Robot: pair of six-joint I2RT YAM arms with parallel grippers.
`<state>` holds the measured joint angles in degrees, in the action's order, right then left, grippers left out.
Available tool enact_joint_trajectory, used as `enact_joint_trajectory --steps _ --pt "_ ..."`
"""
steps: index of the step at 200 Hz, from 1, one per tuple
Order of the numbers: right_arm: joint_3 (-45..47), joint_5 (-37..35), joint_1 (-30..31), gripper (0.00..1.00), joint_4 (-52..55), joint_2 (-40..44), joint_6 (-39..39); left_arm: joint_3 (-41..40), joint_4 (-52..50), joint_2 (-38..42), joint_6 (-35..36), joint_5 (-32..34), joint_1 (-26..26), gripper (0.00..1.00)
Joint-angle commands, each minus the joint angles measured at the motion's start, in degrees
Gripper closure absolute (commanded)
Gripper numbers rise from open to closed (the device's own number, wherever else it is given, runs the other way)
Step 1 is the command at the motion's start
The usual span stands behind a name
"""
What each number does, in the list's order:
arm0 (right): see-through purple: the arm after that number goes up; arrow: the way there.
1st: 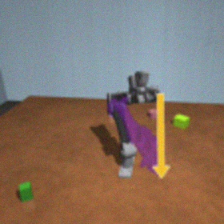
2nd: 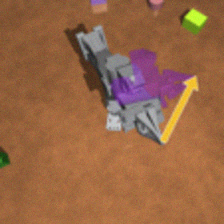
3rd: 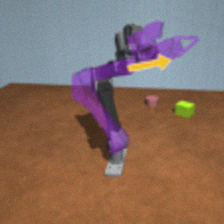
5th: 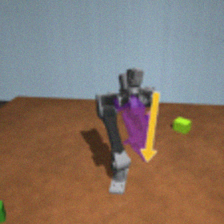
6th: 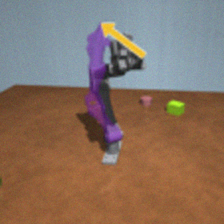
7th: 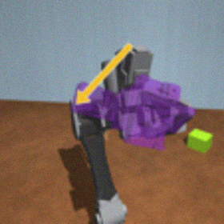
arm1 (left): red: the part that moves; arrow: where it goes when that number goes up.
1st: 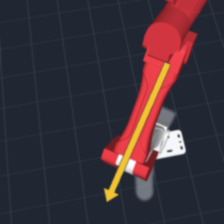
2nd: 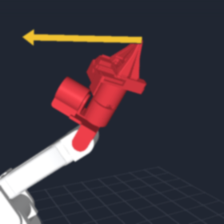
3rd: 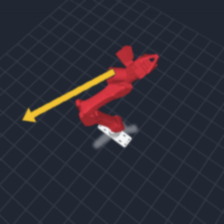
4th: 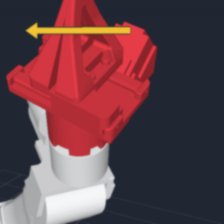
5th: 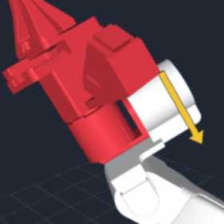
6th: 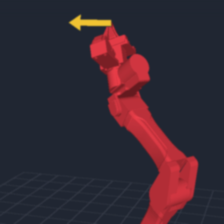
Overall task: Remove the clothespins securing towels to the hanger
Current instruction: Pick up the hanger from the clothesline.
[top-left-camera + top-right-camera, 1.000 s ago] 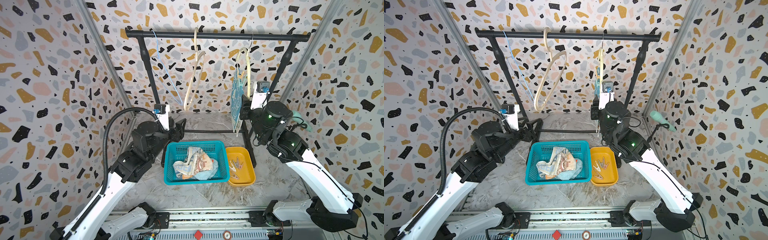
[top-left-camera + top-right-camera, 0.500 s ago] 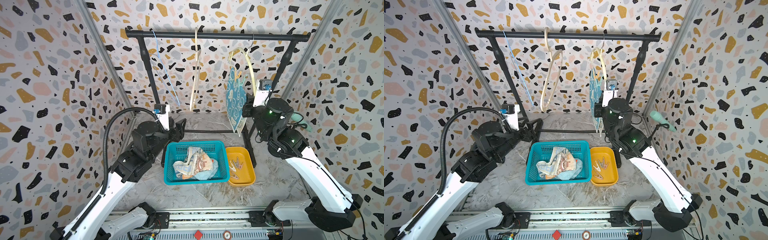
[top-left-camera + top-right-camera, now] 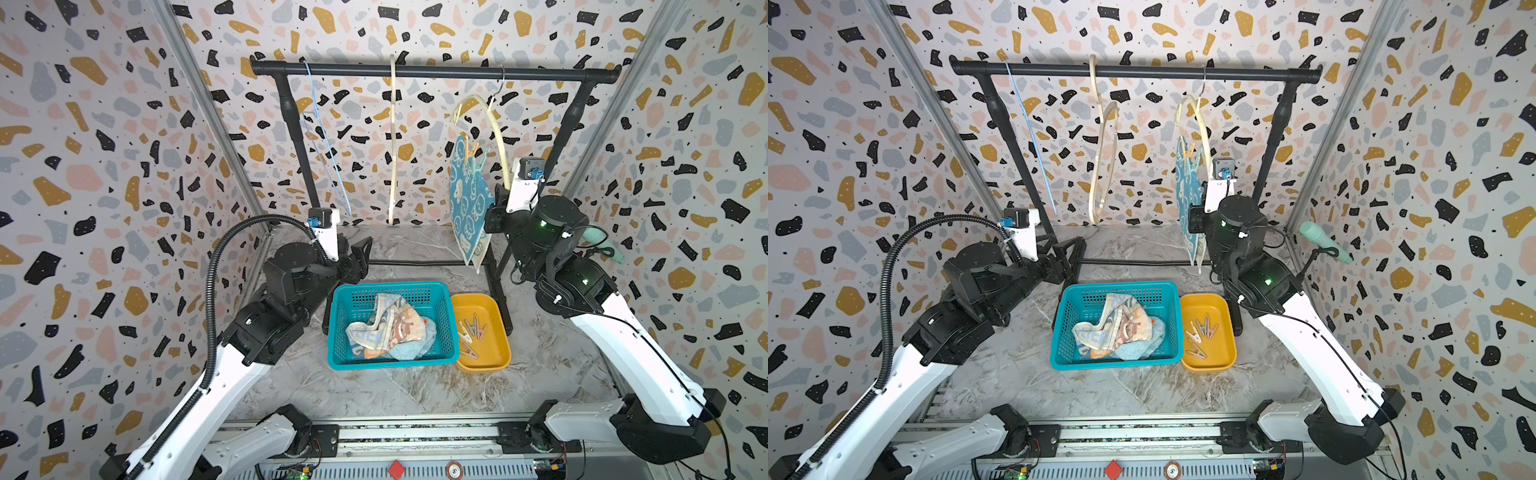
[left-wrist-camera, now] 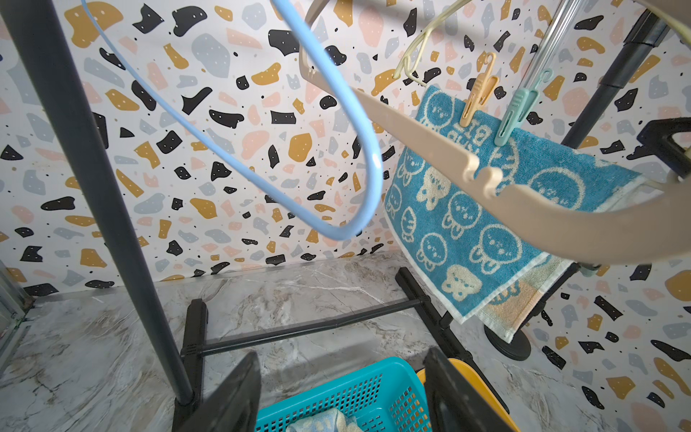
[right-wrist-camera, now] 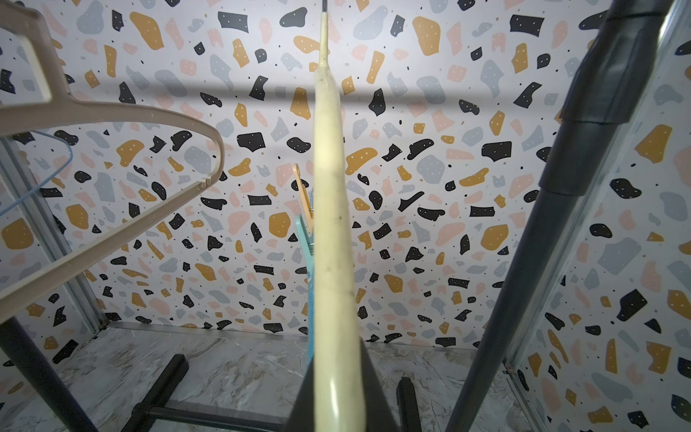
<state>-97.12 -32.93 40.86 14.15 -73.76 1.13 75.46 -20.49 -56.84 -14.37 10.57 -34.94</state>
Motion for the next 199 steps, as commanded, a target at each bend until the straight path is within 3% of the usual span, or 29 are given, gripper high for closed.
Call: enact_joint_trajectory --steps 1,199 --pt "-0.77 1.54 -0.17 1.00 -5.79 2.22 -1.12 -0.11 1.97 0.90 0.21 0.33 0.31 0.31" --pt "-1.86 10.66 -0.26 1.00 -7.00 7.84 -0.03 -0.45 1.79 1.50 0.39 1.29 0.31 0.31"
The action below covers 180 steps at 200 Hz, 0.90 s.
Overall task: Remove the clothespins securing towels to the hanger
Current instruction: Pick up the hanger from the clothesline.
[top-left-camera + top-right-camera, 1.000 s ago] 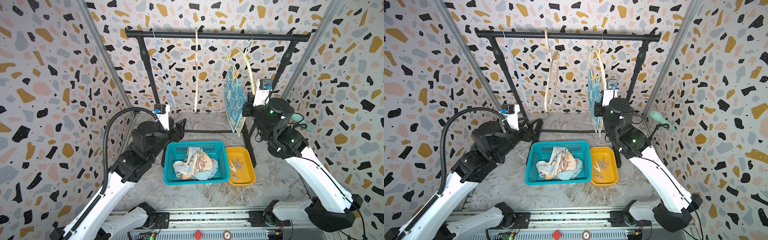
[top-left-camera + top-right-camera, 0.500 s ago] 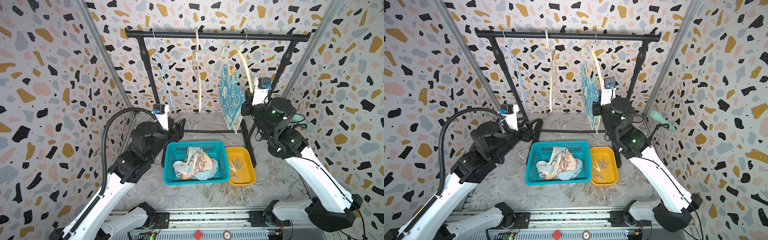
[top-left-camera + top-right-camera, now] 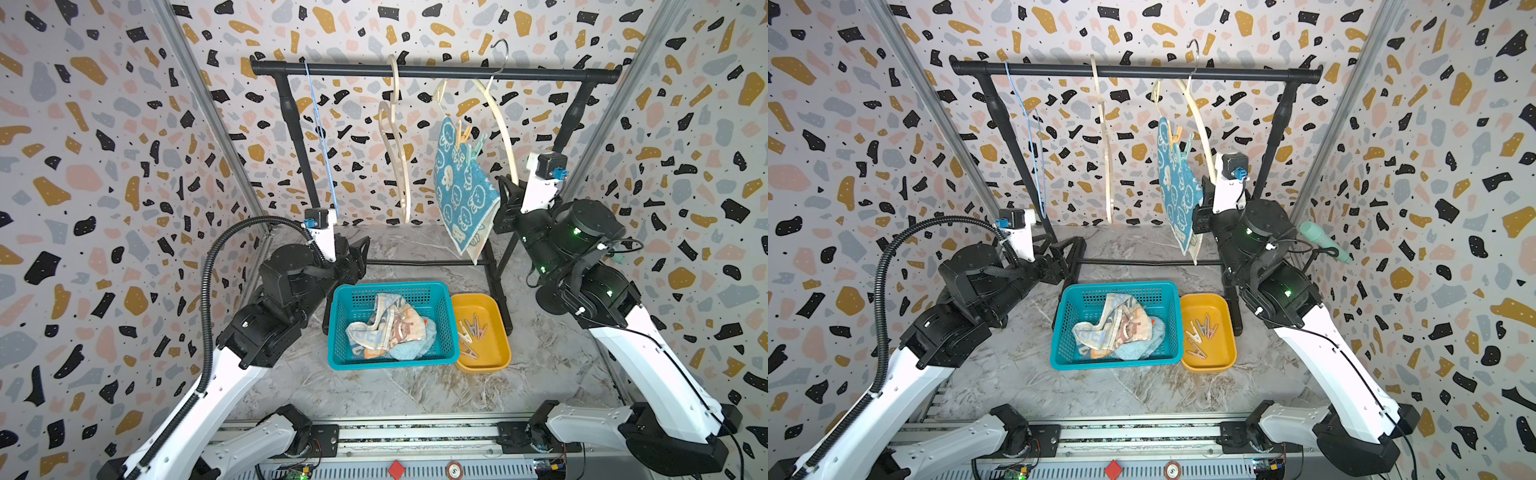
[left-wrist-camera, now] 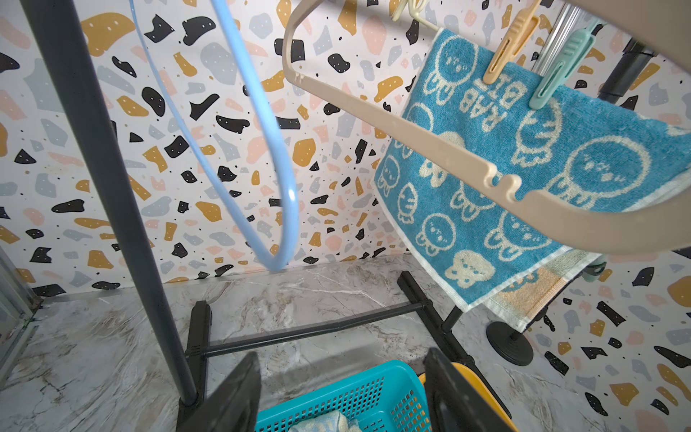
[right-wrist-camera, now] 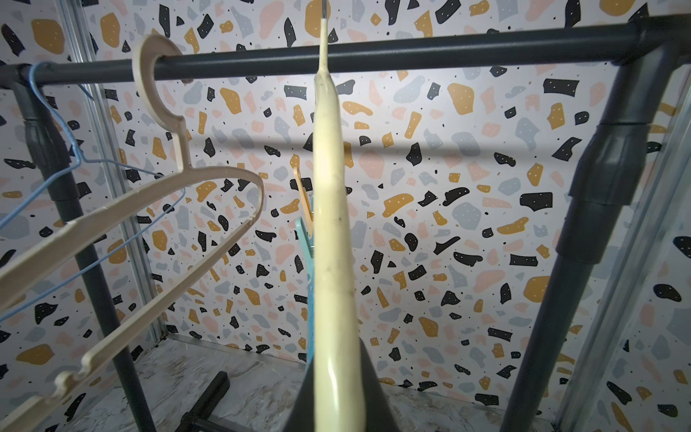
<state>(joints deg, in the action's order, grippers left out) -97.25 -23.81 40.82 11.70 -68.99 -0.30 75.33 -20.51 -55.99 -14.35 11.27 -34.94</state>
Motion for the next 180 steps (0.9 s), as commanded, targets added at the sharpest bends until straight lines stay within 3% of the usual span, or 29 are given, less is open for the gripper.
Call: enact_joint_trajectory --steps 1,97,180 --pt "-1.68 1.65 -0.21 1.00 -4.48 3.12 1.41 -0.29 1.85 0.63 0.33 0.60 0.31 0.31" --pt "8.97 3.24 -0.21 1.00 1.42 12.11 5.92 0.35 -0.55 0.91 1.17 1.57 0.31 0.31" --pt "17.57 8.94 -0.21 1.00 7.66 16.63 9.77 0.69 -5.49 1.40 1.17 -0.06 0.31 0.31"
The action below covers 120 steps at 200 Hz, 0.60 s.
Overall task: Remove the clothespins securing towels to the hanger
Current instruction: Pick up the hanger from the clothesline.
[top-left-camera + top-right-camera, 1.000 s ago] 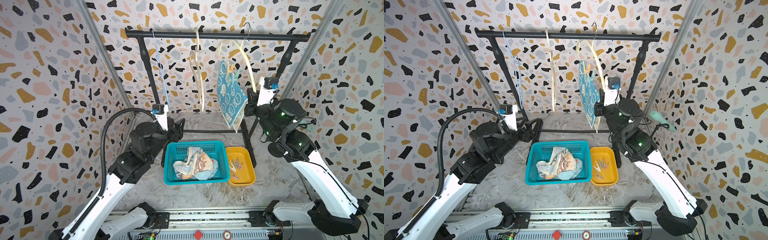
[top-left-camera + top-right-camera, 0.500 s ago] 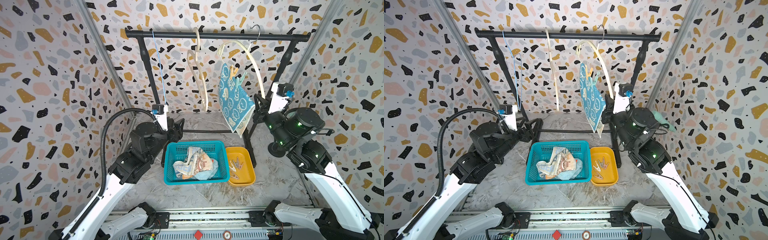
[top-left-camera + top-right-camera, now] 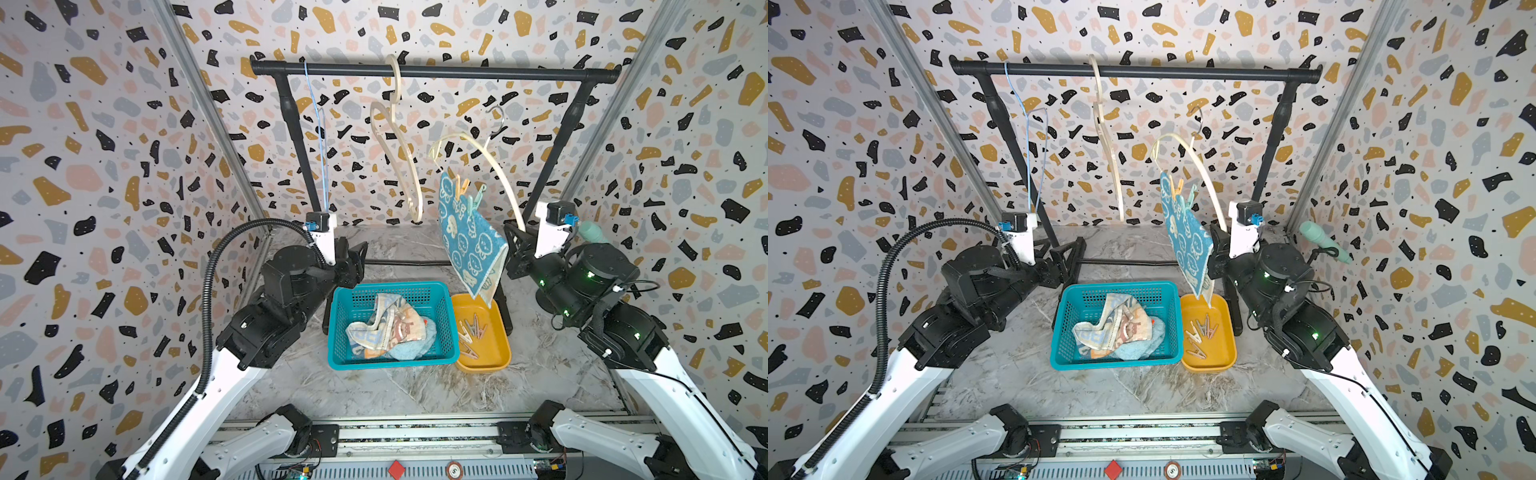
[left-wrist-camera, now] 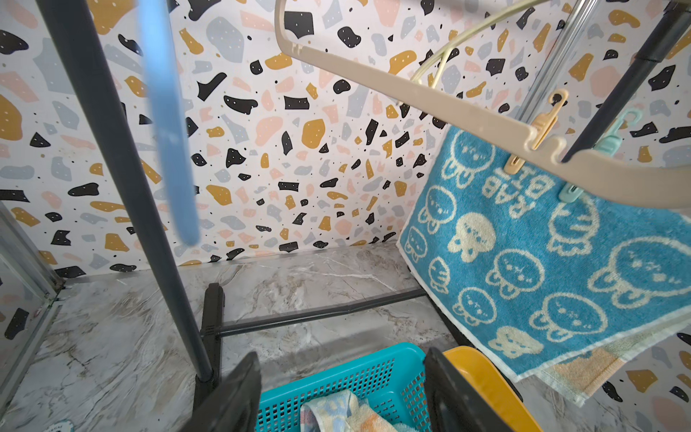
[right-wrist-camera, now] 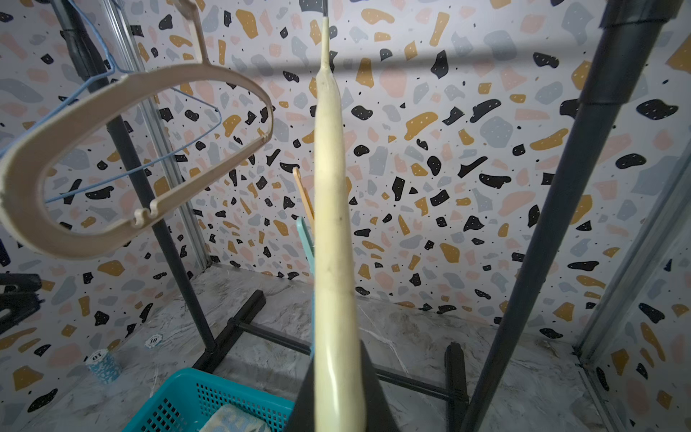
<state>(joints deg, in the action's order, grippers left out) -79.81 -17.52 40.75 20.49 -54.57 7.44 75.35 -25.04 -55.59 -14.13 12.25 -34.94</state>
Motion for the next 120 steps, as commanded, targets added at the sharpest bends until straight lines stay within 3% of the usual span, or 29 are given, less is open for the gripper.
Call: enact_joint_trajectory --steps 1,59,120 --pt "0.25 2.70 -0.15 1.00 -1.10 2.28 2.08 0.63 -0.97 1.01 0.90 -1.07 0.31 0.31" --pt "5.83 5.80 -0.56 1.00 -0.63 5.43 3.69 0.14 -4.48 1.44 1.12 -2.23 0.31 0.31" --pt "7.82 13.78 -3.39 1.00 -2.29 5.08 5.01 -0.67 -4.40 1.82 0.73 -2.41 0.31 0.31"
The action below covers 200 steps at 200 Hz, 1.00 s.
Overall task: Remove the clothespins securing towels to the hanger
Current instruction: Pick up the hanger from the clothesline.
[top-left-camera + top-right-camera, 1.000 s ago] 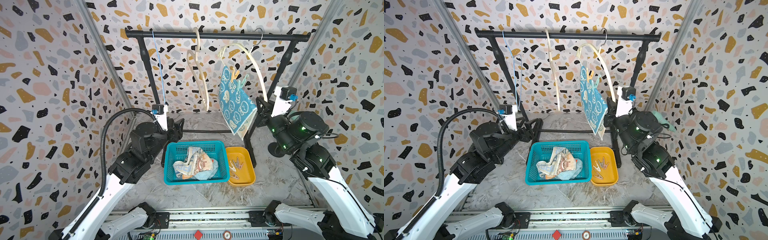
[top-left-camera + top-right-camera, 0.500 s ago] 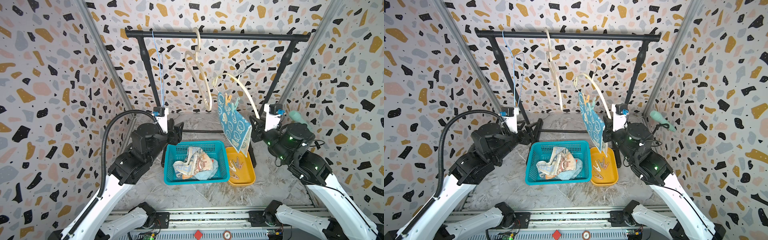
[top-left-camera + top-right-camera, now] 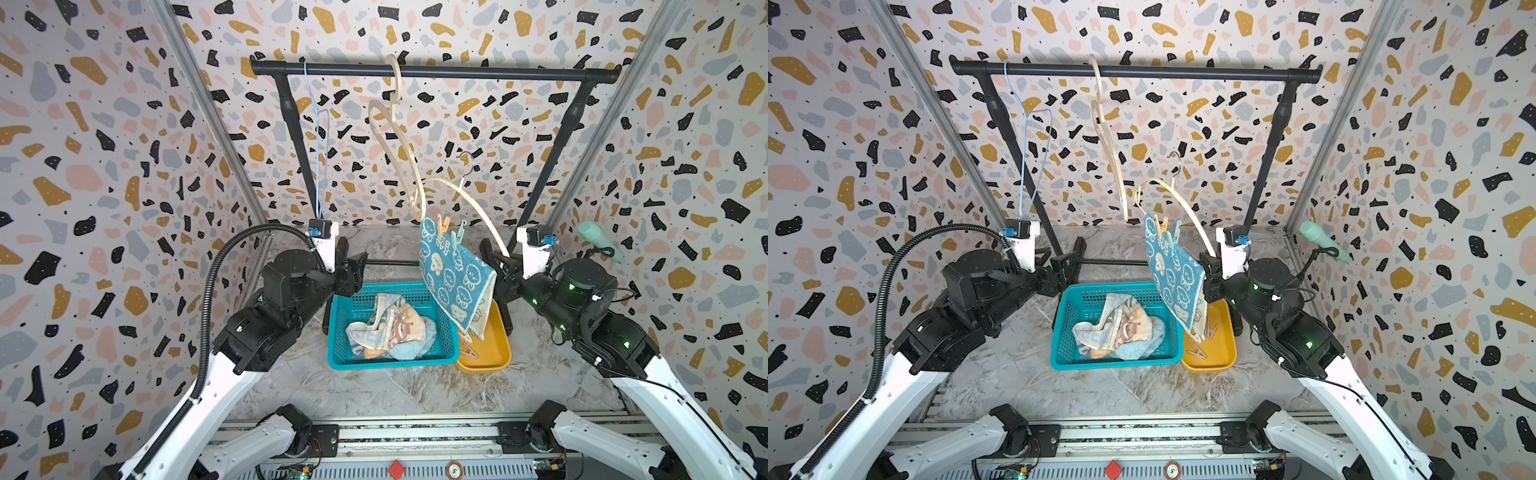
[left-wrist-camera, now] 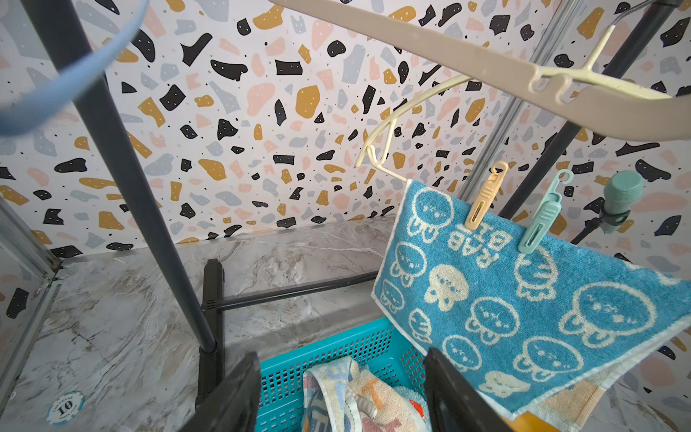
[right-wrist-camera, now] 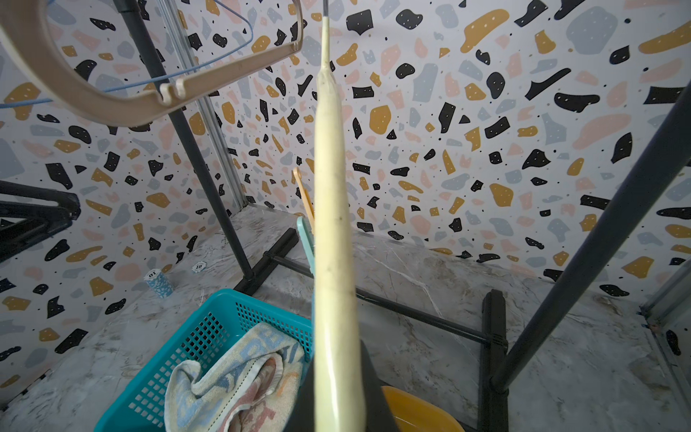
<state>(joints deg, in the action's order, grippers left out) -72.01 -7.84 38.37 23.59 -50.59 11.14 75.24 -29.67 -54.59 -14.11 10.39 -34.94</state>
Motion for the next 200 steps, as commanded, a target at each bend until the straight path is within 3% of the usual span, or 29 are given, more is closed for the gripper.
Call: enact_joint_trajectory --steps 1,103,200 --pt "0.06 4.25 -1.10 1.00 -5.44 1.11 1.33 -0.59 0.23 0.81 0.68 -0.55 0.31 0.31" --pt "5.63 26.57 -8.10 1.00 -13.21 -0.69 4.45 -0.58 -0.34 0.43 1.49 -0.54 0.30 0.31" --pt "11.53 44.49 -8.17 1.00 -24.79 -4.86 7.36 -0.16 -0.68 0.00 1.27 0.20 0.31 0.31"
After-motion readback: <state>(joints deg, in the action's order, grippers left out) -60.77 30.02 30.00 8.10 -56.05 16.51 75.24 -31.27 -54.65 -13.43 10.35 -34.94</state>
